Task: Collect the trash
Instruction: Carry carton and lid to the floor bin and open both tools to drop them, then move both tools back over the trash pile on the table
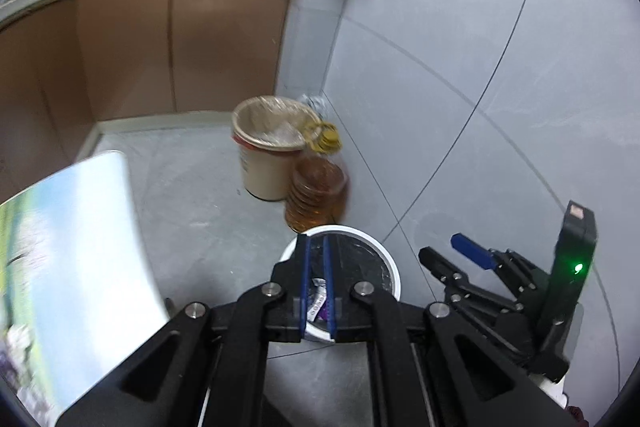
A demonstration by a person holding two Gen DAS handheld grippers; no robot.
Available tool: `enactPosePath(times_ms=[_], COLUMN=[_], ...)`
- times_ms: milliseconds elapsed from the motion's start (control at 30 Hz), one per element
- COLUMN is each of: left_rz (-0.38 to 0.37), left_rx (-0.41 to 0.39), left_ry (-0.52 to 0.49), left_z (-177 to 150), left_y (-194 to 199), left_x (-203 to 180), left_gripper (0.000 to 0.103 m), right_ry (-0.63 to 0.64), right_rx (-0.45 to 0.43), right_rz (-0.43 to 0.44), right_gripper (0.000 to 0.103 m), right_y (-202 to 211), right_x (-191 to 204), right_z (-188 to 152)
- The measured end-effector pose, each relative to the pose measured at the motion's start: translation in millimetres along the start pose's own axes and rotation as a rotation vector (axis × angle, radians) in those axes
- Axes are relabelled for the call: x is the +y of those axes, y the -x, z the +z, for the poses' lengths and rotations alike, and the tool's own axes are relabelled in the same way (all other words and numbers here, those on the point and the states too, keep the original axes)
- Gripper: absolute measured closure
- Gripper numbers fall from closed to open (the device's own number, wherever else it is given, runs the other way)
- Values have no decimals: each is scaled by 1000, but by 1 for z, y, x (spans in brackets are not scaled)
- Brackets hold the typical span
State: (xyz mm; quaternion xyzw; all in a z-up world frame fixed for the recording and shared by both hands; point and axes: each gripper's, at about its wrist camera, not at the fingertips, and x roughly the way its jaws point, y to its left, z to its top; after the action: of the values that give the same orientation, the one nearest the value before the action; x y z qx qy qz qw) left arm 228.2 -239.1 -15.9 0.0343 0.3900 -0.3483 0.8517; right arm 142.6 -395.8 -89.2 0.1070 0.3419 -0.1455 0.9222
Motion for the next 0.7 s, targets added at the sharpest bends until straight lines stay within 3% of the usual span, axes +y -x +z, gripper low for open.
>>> enactPosePath(times_ms=[67, 100, 133, 467, 700], left_rz=[19, 35, 57, 264, 385], left_rx=[-38, -61, -90, -277, -317], left_ry=[10, 12, 11, 93, 181], left_z=[-7, -11, -15, -73, -125], left_y=[33, 49, 65, 221, 297], left_x=[8, 12, 15, 74, 130], left_gripper=[73, 56, 49, 49, 49], right_ry=[19, 37, 48, 175, 238], right_rx=[-31, -56, -70, -213, -252], right_rz=[32, 56, 71, 267, 390], right_gripper=[52, 51, 51, 48, 46], right_y=[19, 34, 42, 146, 189], right_x=[14, 25, 31, 106, 149], right_z=[6, 9, 11, 29, 27])
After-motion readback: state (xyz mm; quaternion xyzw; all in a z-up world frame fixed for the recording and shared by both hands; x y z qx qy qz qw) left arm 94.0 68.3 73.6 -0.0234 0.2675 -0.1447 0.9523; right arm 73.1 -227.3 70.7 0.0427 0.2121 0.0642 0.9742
